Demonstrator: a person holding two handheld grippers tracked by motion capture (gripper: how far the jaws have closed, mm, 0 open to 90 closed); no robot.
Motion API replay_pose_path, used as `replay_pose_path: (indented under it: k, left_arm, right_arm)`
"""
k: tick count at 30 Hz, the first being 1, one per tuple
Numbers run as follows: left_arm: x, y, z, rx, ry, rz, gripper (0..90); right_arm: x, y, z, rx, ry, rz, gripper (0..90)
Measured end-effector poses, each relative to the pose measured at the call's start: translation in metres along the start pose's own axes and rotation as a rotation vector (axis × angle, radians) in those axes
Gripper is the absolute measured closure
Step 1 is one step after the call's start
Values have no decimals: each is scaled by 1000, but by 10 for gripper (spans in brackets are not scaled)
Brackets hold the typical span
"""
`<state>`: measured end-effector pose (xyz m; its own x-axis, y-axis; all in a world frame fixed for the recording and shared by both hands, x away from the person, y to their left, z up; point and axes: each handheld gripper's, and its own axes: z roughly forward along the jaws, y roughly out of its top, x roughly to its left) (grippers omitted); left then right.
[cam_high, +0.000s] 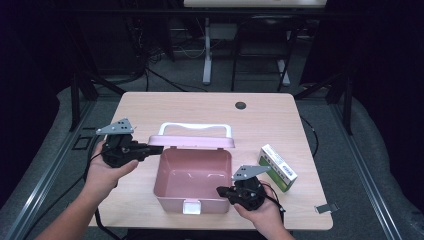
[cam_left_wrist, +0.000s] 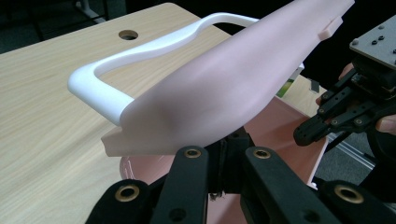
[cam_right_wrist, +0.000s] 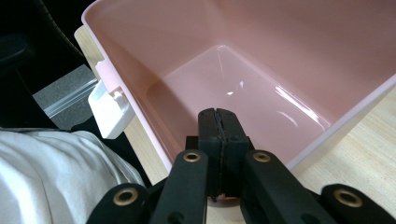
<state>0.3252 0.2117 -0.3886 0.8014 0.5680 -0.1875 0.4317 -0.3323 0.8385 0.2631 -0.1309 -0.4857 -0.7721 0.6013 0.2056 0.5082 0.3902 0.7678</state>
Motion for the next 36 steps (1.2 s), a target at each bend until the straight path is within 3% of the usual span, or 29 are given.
replay_pose_path:
  k: [6, 36]
  left_arm:
    - [3, 4, 1, -6, 2, -4, 900]
    - [24, 19, 13, -26, 48, -42, 900]
  right_arm:
    - [0, 0, 2, 22, 15, -4, 899]
    - [-1, -5, 0, -18, 8, -9, 887]
